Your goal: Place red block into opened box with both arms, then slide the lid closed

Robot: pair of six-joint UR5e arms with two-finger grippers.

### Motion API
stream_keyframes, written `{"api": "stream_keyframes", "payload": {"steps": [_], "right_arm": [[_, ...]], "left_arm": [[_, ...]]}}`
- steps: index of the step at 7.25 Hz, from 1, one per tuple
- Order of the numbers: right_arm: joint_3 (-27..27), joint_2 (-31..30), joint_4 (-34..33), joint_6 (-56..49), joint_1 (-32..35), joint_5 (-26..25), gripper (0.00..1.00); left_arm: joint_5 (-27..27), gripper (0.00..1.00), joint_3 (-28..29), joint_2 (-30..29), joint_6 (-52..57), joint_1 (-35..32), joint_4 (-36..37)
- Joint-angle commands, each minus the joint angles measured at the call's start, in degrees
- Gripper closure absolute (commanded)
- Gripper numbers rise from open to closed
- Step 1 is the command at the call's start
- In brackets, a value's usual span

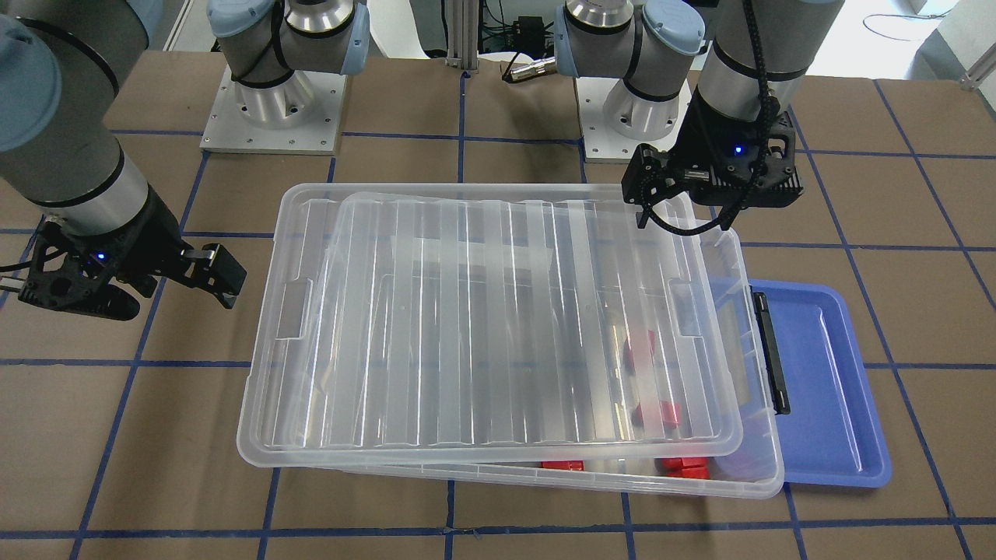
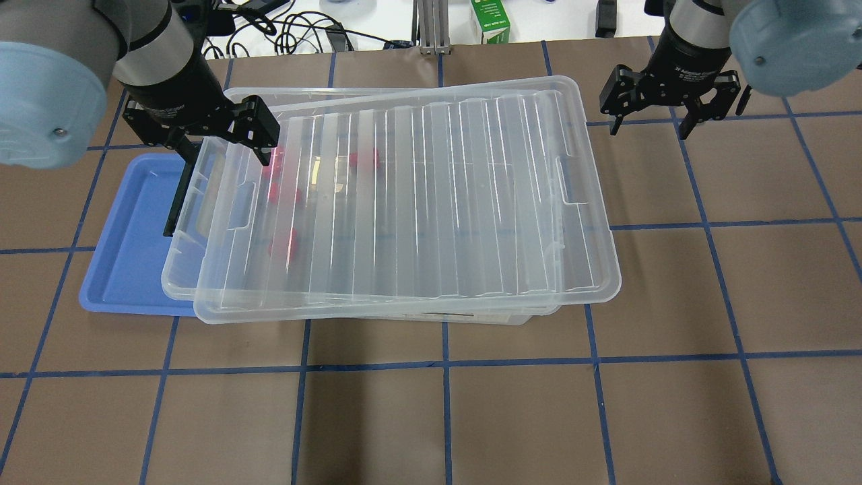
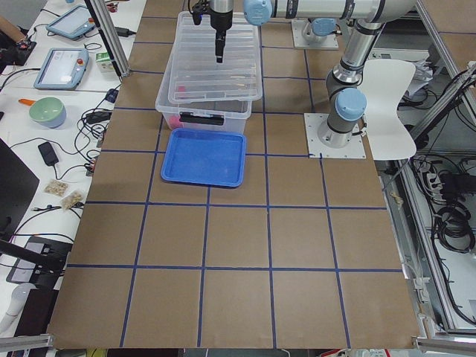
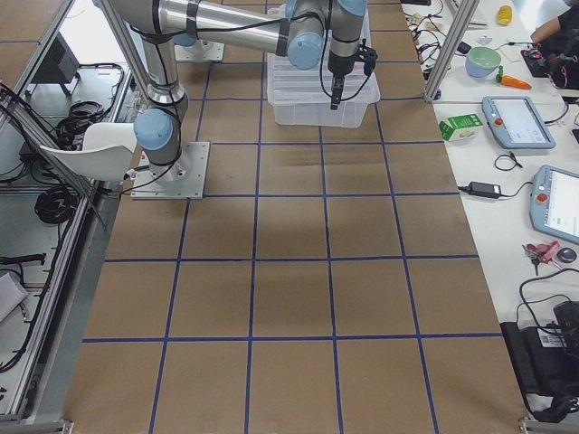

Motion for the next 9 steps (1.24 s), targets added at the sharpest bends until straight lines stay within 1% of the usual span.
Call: {"api": "stream_keyframes", "payload": {"steps": [1, 4, 5, 6, 9], "right_arm": [[-2.81, -0.42, 3.55, 5.18, 3.34, 0.37, 0.0], [-3.26, -0.24, 3.64, 13.11, 9.32, 1.69, 0.0], [-3.18, -0.41, 3.91, 13.05, 10.21, 1.69, 0.0], [-3.26, -0.68, 5.56, 13.05, 10.56, 1.69, 0.0], [-3.35, -0.59, 5.75, 13.05, 10.48, 1.7, 0.0]], "left_arm": [[0.06, 0.0, 0.0, 0.06, -0.01, 0.0, 0.0], [0.06, 0.0, 0.0, 0.15, 0.08, 0.0, 0.0], [0.06, 0.0, 0.08, 0.24, 0.08, 0.0, 0.09], [0.06, 0.0, 0.0, 0.24, 0.16, 0.0, 0.0], [0.06, 0.0, 0.08, 0.33, 0.17, 0.0, 0.0]]}}
